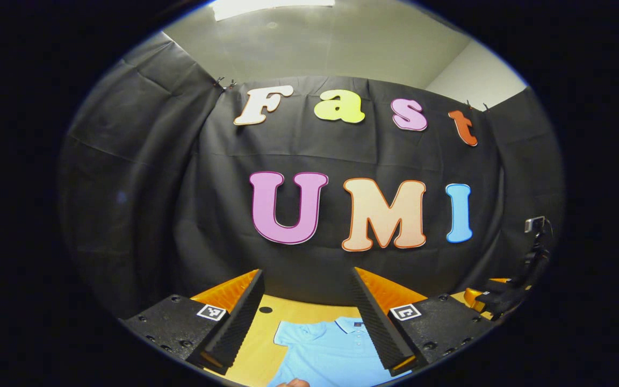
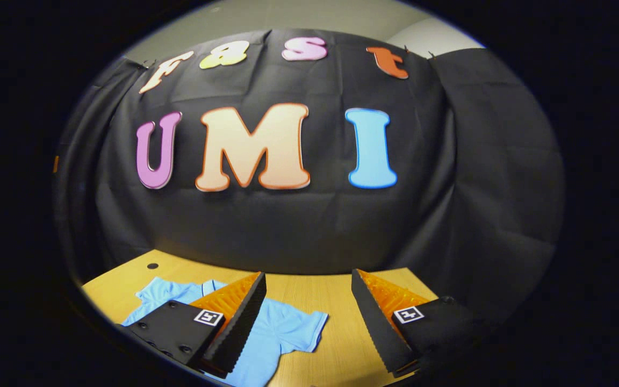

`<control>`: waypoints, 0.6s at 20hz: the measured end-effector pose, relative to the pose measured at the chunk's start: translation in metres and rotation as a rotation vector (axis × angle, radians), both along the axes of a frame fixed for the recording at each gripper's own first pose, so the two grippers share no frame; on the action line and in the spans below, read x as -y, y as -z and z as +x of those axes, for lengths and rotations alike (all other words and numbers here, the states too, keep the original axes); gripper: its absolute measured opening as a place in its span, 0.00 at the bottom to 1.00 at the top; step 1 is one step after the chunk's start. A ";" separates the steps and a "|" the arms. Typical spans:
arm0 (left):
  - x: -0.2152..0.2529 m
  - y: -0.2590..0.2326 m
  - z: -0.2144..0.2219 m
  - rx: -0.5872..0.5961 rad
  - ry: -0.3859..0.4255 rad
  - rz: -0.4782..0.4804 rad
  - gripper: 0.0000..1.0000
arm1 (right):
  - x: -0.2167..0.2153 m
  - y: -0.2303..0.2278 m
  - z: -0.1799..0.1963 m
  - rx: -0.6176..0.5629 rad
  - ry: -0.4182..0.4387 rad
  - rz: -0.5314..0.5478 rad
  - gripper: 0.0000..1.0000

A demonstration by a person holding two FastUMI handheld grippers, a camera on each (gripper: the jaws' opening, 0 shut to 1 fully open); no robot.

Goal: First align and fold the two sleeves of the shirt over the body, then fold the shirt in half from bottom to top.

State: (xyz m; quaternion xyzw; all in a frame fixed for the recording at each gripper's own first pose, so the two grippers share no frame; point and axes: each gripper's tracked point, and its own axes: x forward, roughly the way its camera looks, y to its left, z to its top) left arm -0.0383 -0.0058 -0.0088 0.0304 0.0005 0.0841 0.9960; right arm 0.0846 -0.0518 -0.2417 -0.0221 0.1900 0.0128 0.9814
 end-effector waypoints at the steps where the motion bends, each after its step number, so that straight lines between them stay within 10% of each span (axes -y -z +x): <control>1: -0.003 0.002 0.001 -0.011 -0.007 0.004 0.94 | 0.001 0.018 0.005 -0.032 0.010 -0.001 0.99; 12: -0.066 0.009 -0.011 -0.072 -0.133 0.053 0.93 | 0.008 0.202 0.027 -0.371 0.098 -0.039 0.99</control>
